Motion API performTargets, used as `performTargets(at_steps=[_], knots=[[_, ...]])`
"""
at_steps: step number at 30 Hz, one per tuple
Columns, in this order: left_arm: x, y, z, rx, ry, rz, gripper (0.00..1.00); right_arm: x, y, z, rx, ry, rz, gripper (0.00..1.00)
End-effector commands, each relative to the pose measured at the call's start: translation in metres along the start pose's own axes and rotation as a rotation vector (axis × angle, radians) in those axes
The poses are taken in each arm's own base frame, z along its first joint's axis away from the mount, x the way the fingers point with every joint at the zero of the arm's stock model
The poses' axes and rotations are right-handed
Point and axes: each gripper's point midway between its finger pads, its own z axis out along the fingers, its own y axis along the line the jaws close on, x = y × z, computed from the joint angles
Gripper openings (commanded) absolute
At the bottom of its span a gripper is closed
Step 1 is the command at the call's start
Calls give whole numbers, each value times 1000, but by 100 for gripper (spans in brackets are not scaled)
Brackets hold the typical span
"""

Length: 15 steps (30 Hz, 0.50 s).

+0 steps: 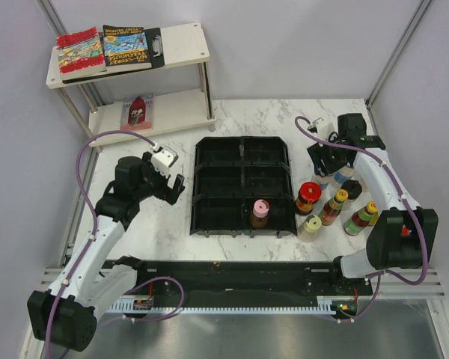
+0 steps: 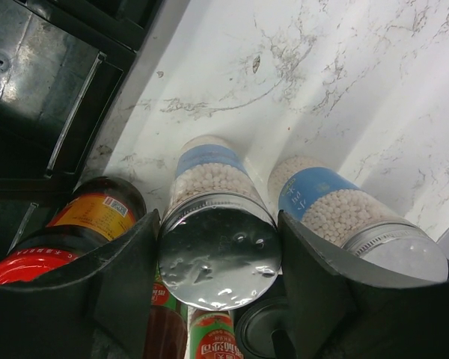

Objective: Organize the condiment bottles
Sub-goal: Pick up the bottle from the center of the board.

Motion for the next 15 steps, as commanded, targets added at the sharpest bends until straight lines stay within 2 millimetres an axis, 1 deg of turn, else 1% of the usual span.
performTargets(at_steps=[1,2,4,5,7,8,10,11,13,14,15], knots=[[-9,-1,1,14,-46,-26,99,4,-1,-11,4,31,-15,5],[-8,-2,1,21,-44,-29,100,-2,-3,-14,12,18,-14,0],[-7,-2,2,25,-43,-31,100,-8,-6,-15,16,10,-13,0],[-7,-2,2,26,-40,-34,99,-17,-11,-21,32,-12,-15,0],[-6,-2,2,27,-39,-35,99,-28,-15,-25,40,-35,-10,0],[-6,-2,2,28,-39,-35,99,-41,-19,-31,52,-70,-12,0],[-6,-1,1,24,-40,-39,99,-53,-22,-36,56,-96,-3,0],[-7,-2,2,30,-42,-37,99,-67,-27,-44,68,-130,-5,0],[-6,-2,1,33,-44,-41,99,-77,-31,-45,73,-144,0,0],[-6,-2,1,34,-43,-43,99,-89,-36,-51,86,-173,-3,0],[-6,0,2,31,-44,-43,100,-94,-37,-48,83,-175,-1,0]])
